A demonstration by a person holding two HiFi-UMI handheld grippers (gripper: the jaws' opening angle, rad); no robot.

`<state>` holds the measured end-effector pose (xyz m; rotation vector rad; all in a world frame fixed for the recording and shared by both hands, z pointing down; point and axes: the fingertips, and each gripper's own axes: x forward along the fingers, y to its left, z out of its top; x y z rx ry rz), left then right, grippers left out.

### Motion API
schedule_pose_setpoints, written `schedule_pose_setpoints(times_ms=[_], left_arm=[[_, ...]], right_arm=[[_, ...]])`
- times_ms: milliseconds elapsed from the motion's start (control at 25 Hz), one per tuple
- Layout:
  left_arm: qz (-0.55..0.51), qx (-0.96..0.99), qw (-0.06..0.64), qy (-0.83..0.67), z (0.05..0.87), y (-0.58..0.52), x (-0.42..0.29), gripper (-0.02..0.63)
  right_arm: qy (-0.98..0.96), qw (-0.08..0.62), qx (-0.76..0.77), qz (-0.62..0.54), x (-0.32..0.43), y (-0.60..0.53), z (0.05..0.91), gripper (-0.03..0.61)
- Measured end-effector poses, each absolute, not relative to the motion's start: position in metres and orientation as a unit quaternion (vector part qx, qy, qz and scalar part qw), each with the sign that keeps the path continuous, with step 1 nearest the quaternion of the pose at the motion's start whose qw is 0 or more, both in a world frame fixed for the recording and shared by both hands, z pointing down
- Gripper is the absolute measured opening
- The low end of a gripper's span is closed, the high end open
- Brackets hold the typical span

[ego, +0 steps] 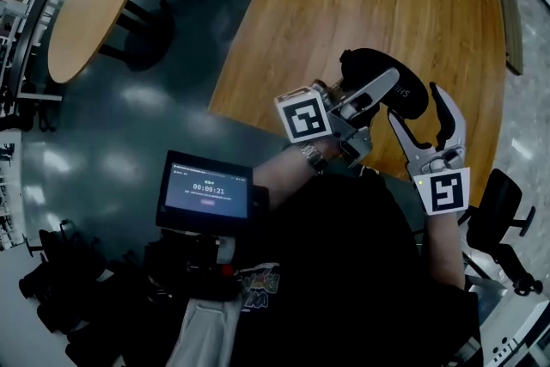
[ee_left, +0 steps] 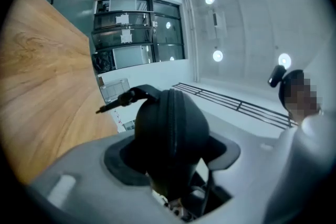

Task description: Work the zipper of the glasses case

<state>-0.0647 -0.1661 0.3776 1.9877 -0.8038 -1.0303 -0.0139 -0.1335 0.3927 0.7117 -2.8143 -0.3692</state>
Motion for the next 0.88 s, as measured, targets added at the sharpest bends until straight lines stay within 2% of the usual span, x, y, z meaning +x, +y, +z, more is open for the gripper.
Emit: schedule_pose_setpoints(times_ms=[200,400,560,640,720,800,880], left_arm=[[-0.352,0.793,0.39,-0.307,0.398,-0.146,-0.064,0.255],[-0.33,0.791,0.417,-0.302,0.423,-0.14,-0.062,0.262],[-0.33,0.765,0.434,-0.344,0.458,-0.138,-0.094,0.279],[-0.36,0.724,0.454,-0.374,0.48,-0.134,-0.122,0.219],[-0.358,0.708,0.463,-0.394,0.5,-0.126,-0.137,0.132],[-0.299,0.732,0.466,-0.398,0.524,-0.111,-0.129,0.025],[-0.229,0.773,0.453,-0.379,0.541,-0.092,-0.105,0.0]], right_arm=[[-0.948,0.186,0.19,-0.178,-0.046,-0.11,0.425,0.337],[-0.956,0.178,0.163,-0.167,-0.04,-0.103,0.44,0.325],[-0.961,0.165,0.174,-0.141,-0.017,-0.108,0.456,0.322],[-0.964,0.149,0.202,-0.091,0.002,-0.122,0.467,0.321],[-0.96,0.155,0.23,-0.046,0.02,-0.141,0.488,0.321],[-0.954,0.173,0.245,-0.014,0.032,-0.161,0.522,0.321],[-0.948,0.195,0.248,0.027,0.041,-0.176,0.569,0.321]])
